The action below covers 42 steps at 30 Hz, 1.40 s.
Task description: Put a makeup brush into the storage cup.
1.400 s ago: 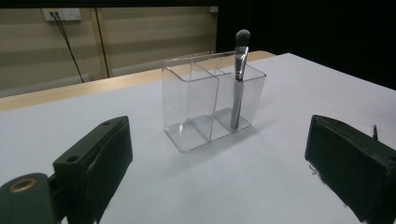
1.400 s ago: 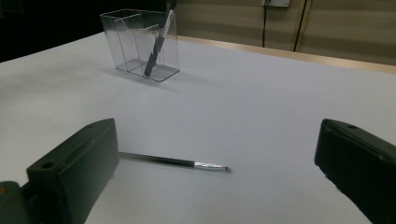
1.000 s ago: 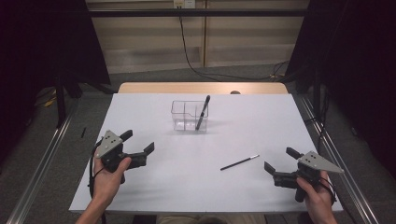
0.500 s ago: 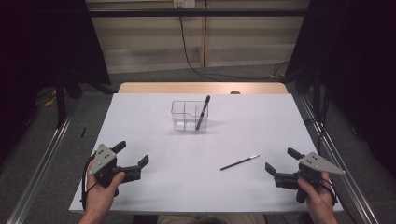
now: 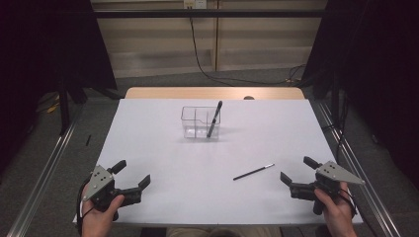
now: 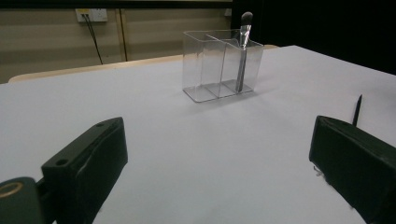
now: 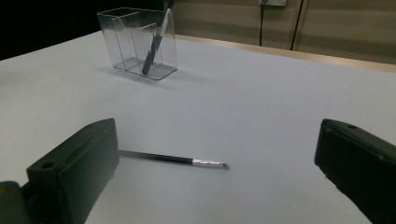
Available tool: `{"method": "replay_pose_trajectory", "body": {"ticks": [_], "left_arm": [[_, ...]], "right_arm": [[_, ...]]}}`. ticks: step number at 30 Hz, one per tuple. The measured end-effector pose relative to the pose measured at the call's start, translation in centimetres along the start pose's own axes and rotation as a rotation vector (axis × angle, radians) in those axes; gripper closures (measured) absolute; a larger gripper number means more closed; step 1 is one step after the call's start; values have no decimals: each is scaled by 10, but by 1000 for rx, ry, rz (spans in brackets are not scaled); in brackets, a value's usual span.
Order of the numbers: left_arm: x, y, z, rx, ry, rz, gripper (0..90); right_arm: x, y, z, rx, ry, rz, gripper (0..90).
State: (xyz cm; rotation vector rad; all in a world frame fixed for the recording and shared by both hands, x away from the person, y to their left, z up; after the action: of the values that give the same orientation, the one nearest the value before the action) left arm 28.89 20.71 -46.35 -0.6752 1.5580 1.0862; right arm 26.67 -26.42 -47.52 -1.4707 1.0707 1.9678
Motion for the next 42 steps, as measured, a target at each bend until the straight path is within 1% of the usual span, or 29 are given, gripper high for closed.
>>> {"method": "replay_pose_trajectory", "body": {"ticks": [1, 3, 7, 9, 11, 13, 15, 17, 18, 19, 20, 23, 25, 27, 29, 32, 34, 36, 37, 38, 39, 40, 42], "left_arm": [[0, 0, 0, 7, 5, -3, 44], [-1, 1, -1, 6, 13, -10, 44], [-3, 2, 2, -1, 8, -17, 49], [-2, 2, 3, -1, 26, -15, 47], [-1, 2, 5, -8, 18, -14, 47], [-1, 3, 6, -5, 19, -13, 46], [-2, 4, 6, -10, 14, -17, 45], [-3, 4, 5, 2, 29, -20, 44], [-2, 4, 5, -4, 26, -16, 44], [-2, 3, 5, -6, 10, -14, 44], [-2, 3, 4, -4, 15, -16, 44], [-3, 4, 2, -4, 11, -19, 44], [-4, 5, -1, 12, 22, -26, 44], [-5, 6, -2, 6, 5, -32, 44], [-6, 6, -3, 15, 7, -37, 44], [-5, 6, -1, 9, 17, -30, 44], [-4, 6, -1, 15, 29, -27, 44], [-4, 6, -1, 1, 24, -19, 44], [-4, 7, -1, 1, 27, -12, 44], [-5, 8, -2, 6, 38, -13, 44], [-5, 8, -2, 7, 35, -16, 44], [-5, 9, -2, 9, 23, -19, 44], [-5, 9, -2, 9, 20, -17, 44]], "right_arm": [[0, 0, 0, -1, 2, -1, 0], [-1, 0, 0, -2, -1, -8, 0], [-4, -2, 0, -12, 5, -18, 0], [-6, -3, 0, -13, 8, -21, 0], [-6, -5, 0, -13, 4, -23, 0], [-8, -7, -1, -19, -8, -32, 0], [-9, -10, -1, -19, -7, -26, 0], [-9, -11, 0, -22, -8, -23, 0], [-10, -12, 0, -29, -3, -17, 0], [-9, -13, 0, -34, -2, -11, 0], [-10, -14, 0, -37, 3, -5, 0], [-11, -17, -1, -43, 7, 3, 0], [-13, -20, -2, -49, 8, 10, 0], [-14, -22, -2, -58, 17, 19, 0], [-16, -25, -3, -69, 18, 27, 0], [-21, -30, -4, -74, 26, 28, 0], [-24, -35, -5, -82, 42, 33, 0], [-28, -39, -5, -96, 46, 36, 0], [-30, -41, -6, -100, 50, 40, 4], [-31, -43, -7, -103, 52, 39, 4], [-32, -46, -7, -108, 58, 46, 3], [-33, -47, -7, -111, 62, 51, 3], [-33, -52, -7, -122, 70, 63, 3]]}}
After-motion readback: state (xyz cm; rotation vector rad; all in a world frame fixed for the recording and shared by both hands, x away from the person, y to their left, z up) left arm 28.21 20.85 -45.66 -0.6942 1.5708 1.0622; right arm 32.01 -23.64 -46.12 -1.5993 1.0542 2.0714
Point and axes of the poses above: each handheld gripper's, and its own axes: y roughly backward along the jaws, x roughly out of its underside, z roughly to its left, the point moved 8 cm from there along -y, roughly forward along the jaws, and after that the axes turned 11 degrees about -x, right-handed, at the moved point
